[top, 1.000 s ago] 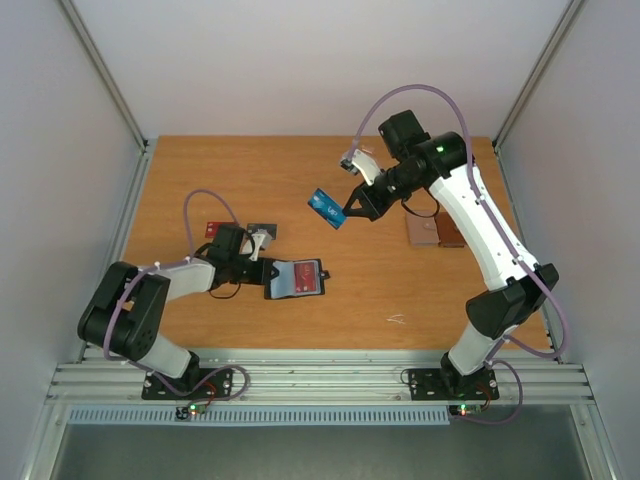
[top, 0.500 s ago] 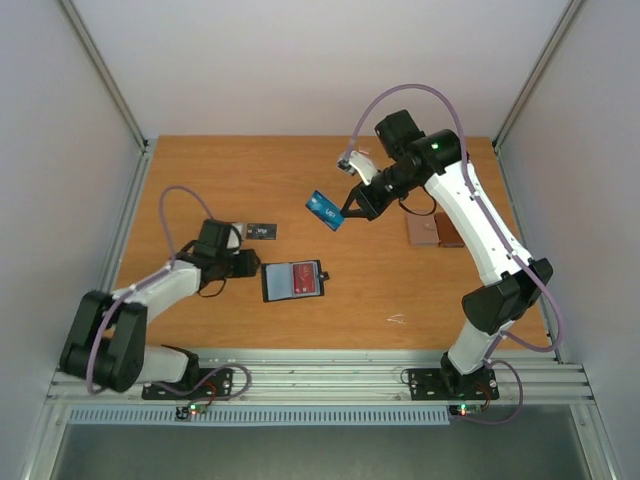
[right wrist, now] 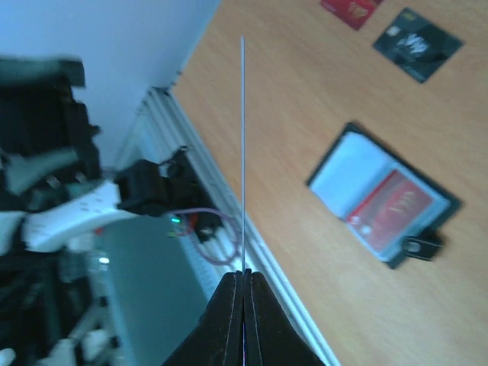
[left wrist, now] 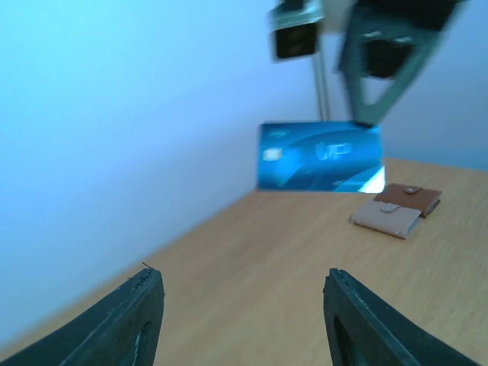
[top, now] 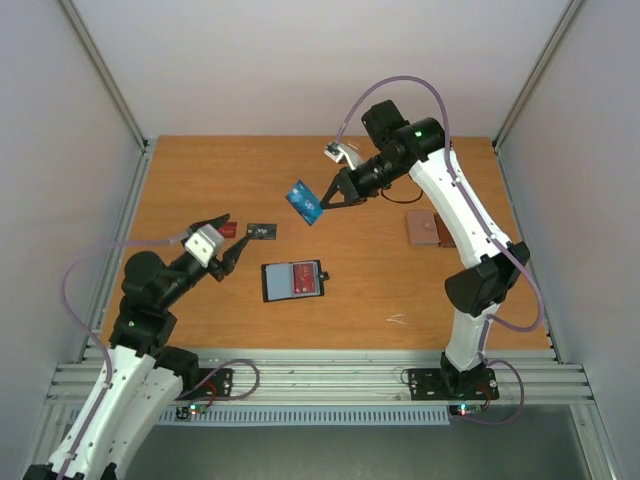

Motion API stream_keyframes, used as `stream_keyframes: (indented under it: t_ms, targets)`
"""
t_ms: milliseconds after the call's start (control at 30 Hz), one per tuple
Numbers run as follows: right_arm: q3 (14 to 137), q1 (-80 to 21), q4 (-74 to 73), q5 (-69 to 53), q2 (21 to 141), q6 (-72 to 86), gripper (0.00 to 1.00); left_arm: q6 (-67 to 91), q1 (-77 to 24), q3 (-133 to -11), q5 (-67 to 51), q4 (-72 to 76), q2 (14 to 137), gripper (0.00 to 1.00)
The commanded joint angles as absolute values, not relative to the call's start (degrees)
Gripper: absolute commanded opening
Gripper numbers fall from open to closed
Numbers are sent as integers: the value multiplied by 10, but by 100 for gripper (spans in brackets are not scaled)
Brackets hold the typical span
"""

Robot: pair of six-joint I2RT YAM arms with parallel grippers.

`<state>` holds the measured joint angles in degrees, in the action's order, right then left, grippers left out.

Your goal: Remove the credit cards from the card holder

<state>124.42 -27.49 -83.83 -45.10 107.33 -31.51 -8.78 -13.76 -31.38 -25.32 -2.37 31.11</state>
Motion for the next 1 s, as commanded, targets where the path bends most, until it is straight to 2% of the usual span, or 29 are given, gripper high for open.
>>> stream_keyframes:
  t_ms: [0, 133, 233, 300, 367, 467, 600, 667, 767, 900, 933, 967]
  targets:
    - [1247, -281, -794, -581, 1085, -156, 1, -416, -169, -258, -294, 111, 288, 59]
    - [1229, -283, -757, -607, 1069, -110, 1, -742, -176, -248, -340, 202, 337, 59]
    - [1228, -295, -764, -606, 1066, -110, 1, -897, -176, -250, -379, 292, 397, 58]
    - [1226, -310, -765, -606, 1065, -112, 1, -1000, -176, -232, -410, 419, 457, 58]
    - [1226, -322, -767, -607, 1065, -113, 1, -1050, -177, -235, -444, 439, 483, 56]
    - [1230, -337, -771, -600, 1067, -117, 1, -1050, -183, -257, -433, 411, 484, 54]
    - [1230, -352, -775, -596, 1066, -123, 1, -1037, -188, -270, -407, 404, 492, 40]
    - [1230, -352, -776, -588, 1068, -126, 1, -1034, -189, -270, -414, 403, 491, 28]
    - [1232, -352, -776, -581, 1070, -127, 1, -1033, -193, -262, -420, 400, 487, 3]
    - [1240, -352, -782, -566, 1072, -132, 1, -1024, -199, -249, -412, 387, 474, 0]
    - [1244, -351, -785, -555, 1073, -132, 6, -1019, -201, -248, -393, 371, 470, 0]
    - [1247, -350, -787, -540, 1072, -132, 16, -1010, -205, -249, -373, 346, 465, 0]
